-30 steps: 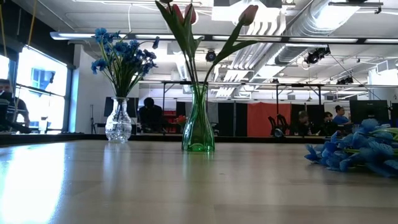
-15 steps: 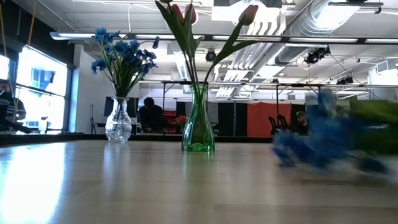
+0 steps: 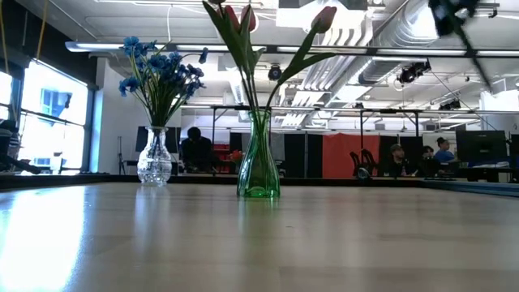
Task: Sort flowers into vase by color
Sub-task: Put the blue flowers into the transparent vase
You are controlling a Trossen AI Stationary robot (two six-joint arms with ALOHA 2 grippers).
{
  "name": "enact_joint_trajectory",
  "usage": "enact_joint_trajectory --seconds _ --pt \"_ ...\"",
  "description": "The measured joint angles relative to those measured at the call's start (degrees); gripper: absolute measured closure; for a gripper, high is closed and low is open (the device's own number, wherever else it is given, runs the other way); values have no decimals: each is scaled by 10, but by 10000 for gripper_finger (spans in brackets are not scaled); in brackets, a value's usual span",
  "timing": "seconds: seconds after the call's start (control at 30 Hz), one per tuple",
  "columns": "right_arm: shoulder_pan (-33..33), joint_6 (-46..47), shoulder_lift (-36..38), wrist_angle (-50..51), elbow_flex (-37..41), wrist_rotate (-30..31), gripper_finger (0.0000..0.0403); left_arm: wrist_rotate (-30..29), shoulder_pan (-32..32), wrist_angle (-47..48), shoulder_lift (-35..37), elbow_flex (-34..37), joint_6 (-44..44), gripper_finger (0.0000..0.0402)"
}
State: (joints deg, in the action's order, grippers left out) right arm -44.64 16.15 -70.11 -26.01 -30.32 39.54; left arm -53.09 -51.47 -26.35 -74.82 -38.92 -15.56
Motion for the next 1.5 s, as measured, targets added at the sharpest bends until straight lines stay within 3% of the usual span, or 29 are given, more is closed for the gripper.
enact_joint_trajectory --seconds 0.1,0.2,0.43,0.6,0.73,0.9,1.03,1.5 --pt "42 -141 -5 -128 5 -84 400 19 23 -50 -28 0 -11 288" --pt "80 -223 -10 -202 5 -157 400 22 45 -79 -43 0 -2 288" --pt "151 -267 -35 -283 5 -237 400 119 106 -104 -46 -1 18 283" --pt "175 -275 -72 -302 -14 -241 400 172 145 -92 -46 -28 7 249" --pt "185 -302 -120 -293 -54 -241 401 180 177 -92 -46 -41 16 213" --pt "197 -315 -170 -274 -96 -198 401 216 212 -93 -49 -44 60 183" --pt "206 -305 -199 -274 -112 -186 401 275 229 -105 -69 -44 64 178" --pt "218 -270 -237 -268 -120 -187 401 289 277 -234 -147 -44 67 181"
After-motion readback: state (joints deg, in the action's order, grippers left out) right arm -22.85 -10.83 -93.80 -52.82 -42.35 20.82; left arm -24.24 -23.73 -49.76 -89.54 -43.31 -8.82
